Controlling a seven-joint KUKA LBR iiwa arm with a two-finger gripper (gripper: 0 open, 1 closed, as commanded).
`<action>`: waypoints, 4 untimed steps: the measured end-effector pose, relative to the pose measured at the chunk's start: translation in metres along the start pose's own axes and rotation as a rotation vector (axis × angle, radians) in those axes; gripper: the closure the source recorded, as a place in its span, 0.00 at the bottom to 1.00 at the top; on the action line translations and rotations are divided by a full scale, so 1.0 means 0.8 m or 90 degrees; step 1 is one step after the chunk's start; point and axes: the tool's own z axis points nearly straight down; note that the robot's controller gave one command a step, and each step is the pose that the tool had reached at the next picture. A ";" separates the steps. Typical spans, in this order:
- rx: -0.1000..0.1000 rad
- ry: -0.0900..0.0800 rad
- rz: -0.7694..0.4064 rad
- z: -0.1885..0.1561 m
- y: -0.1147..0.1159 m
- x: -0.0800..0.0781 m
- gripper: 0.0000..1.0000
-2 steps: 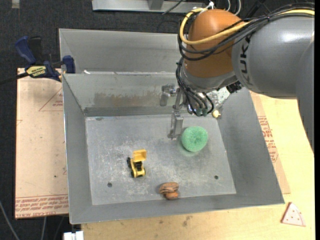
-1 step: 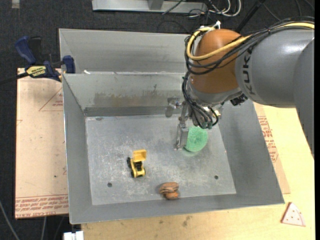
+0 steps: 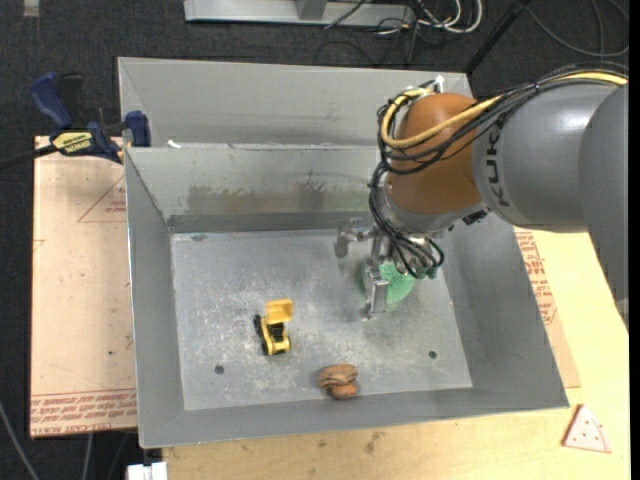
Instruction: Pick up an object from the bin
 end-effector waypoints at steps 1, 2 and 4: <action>-0.001 0.001 -0.015 0.029 -0.045 0.041 0.00; 0.000 0.002 0.033 0.013 -0.084 0.018 0.00; 0.001 -0.005 0.079 -0.030 -0.093 0.021 0.00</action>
Offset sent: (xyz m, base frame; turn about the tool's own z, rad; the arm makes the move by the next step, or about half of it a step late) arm 0.0225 -0.0822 0.0045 0.0925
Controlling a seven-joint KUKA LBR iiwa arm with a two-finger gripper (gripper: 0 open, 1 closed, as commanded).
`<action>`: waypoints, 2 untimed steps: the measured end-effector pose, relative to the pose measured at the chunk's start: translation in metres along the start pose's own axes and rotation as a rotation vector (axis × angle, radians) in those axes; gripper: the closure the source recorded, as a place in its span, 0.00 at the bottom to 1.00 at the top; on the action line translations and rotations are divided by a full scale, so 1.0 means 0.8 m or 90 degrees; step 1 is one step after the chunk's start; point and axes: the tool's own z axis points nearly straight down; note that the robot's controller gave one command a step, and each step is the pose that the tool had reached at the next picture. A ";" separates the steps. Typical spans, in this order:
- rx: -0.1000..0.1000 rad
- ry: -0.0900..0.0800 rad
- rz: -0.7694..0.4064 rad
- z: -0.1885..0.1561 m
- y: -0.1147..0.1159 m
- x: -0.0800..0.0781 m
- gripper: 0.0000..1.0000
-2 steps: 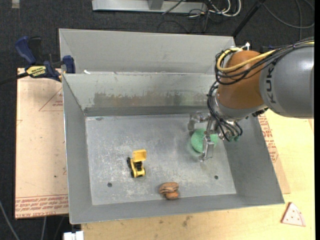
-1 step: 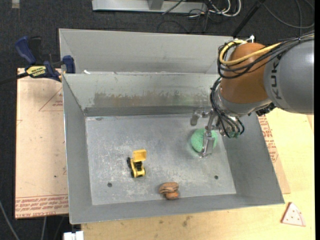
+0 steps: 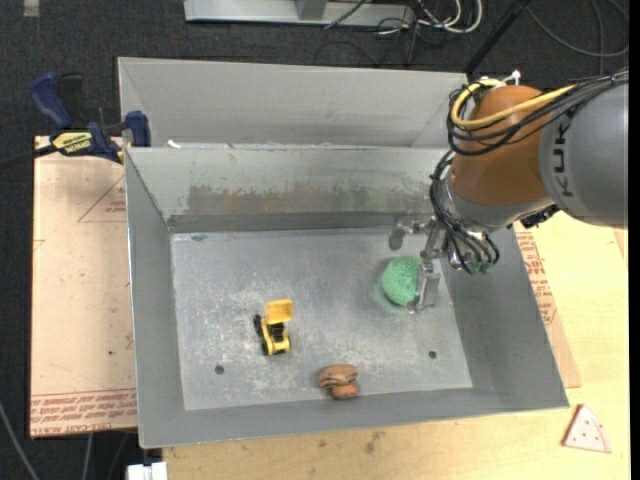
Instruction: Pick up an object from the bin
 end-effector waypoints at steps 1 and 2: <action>0.001 0.004 0.101 0.042 -0.066 0.007 1.00; 0.001 0.004 0.101 0.042 -0.066 0.007 1.00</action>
Offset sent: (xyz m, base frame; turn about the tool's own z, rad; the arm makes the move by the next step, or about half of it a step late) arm 0.0000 0.0000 0.0000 0.0000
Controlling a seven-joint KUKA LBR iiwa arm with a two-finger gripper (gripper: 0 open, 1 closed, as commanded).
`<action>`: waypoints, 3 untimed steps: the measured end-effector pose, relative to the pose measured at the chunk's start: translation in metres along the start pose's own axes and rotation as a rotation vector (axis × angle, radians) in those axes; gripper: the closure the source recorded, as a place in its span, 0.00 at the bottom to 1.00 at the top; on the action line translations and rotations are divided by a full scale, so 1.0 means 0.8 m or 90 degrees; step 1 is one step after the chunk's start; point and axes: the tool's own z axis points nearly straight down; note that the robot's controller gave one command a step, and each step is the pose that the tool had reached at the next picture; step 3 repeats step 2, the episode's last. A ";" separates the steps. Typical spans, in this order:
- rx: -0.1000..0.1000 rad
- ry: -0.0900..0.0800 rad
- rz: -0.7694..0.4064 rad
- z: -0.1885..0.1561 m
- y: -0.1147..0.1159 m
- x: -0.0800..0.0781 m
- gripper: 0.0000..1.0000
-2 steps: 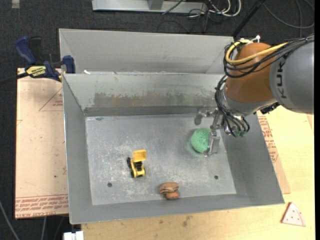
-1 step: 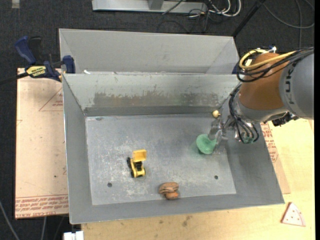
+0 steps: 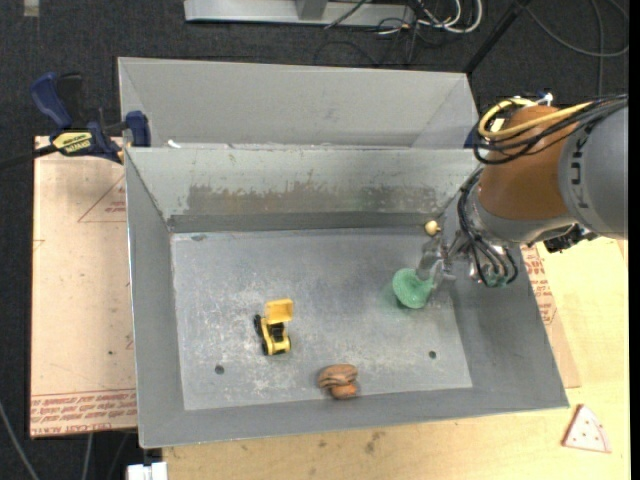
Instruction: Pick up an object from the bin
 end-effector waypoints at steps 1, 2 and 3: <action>-0.001 0.003 0.006 -0.059 0.000 0.001 1.00; 0.000 0.000 0.039 -0.104 0.020 0.005 1.00; 0.000 0.000 0.039 -0.104 0.020 0.005 1.00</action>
Offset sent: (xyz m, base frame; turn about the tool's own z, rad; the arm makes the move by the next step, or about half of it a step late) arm -0.0029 0.0202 0.0871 0.0657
